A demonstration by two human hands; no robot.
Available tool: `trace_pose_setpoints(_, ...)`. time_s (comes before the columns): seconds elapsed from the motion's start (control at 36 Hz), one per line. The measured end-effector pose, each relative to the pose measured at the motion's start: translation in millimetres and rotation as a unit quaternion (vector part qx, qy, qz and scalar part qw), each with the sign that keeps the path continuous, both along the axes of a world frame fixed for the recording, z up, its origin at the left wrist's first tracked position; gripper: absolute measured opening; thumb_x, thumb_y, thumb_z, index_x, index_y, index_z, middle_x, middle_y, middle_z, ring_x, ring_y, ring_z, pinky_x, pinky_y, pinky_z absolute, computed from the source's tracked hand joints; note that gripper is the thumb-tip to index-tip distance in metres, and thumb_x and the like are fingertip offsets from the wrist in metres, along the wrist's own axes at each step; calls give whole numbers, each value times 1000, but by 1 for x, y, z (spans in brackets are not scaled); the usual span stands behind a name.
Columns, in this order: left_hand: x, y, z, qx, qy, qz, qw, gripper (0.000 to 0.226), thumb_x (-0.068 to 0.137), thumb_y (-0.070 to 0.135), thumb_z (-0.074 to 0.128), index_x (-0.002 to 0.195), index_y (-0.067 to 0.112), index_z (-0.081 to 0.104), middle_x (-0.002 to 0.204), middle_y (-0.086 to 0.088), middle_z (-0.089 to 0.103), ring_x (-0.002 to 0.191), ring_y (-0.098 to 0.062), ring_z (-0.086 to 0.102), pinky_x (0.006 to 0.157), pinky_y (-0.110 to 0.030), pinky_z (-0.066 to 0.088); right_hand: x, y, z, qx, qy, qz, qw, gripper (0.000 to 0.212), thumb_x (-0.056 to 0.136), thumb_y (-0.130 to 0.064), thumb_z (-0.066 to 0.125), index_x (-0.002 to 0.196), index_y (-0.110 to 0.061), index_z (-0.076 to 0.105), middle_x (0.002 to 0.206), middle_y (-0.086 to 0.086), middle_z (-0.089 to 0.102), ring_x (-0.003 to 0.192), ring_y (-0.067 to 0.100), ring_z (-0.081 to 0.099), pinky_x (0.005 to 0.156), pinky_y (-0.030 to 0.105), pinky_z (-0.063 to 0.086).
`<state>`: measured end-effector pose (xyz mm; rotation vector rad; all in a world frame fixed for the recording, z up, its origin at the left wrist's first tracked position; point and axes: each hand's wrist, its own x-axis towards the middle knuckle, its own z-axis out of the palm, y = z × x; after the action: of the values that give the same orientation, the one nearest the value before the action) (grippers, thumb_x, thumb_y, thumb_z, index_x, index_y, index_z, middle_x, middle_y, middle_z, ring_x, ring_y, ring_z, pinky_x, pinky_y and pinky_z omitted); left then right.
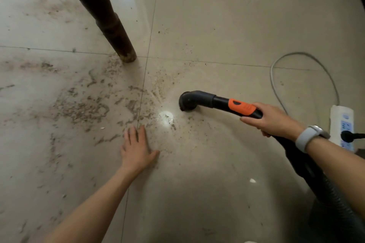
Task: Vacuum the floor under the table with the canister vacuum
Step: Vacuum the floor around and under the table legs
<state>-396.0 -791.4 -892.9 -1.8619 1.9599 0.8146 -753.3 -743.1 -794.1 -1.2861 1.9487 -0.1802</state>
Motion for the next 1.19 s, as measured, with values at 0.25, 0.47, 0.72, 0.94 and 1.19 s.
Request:
trace_pose_setpoints(0.25,7,10,7,11,24,20,999,101,86,47,62,152,18,-8,159,-10,-15,146,-32,-14,117,-54,7,40,-7,14,21,147,102,984,40,83,-45,64,107,-17,48,87,7,63,79,31,63,63,33,44)
trace_pose_setpoints(0.47,8,19,15,5,32,3,999,100,86,47,63,152,16,-5,160,-10,-14,146,-32,-13,118,-51,7,64,7,28,53,58,37,996,21,82,-30,63,85,-21,44,68,0,60,46,19,62,42,23,46)
trace_pose_setpoints(0.72,-8,25,31,17,58,-85,994,98,87,51,58,152,18,-7,159,-12,-13,146,-31,-14,120,-46,0,82,148,6,69,2,-229,971,23,82,-33,67,87,-19,50,71,9,64,54,28,64,50,33,52)
trace_pose_setpoints(0.94,-5,38,27,40,61,-98,993,97,87,49,61,152,18,-4,159,-13,-11,147,-31,-11,120,-47,6,65,135,-10,10,65,-268,961,27,81,-37,68,90,-18,51,75,12,65,65,33,65,64,37,52)
trace_pose_setpoints(1.19,15,48,14,40,30,-23,998,100,86,46,63,153,18,-7,159,-11,-15,146,-34,-9,118,-49,9,98,83,-15,17,-54,-165,985,24,83,-27,66,97,-14,52,75,8,62,45,20,58,43,27,46)
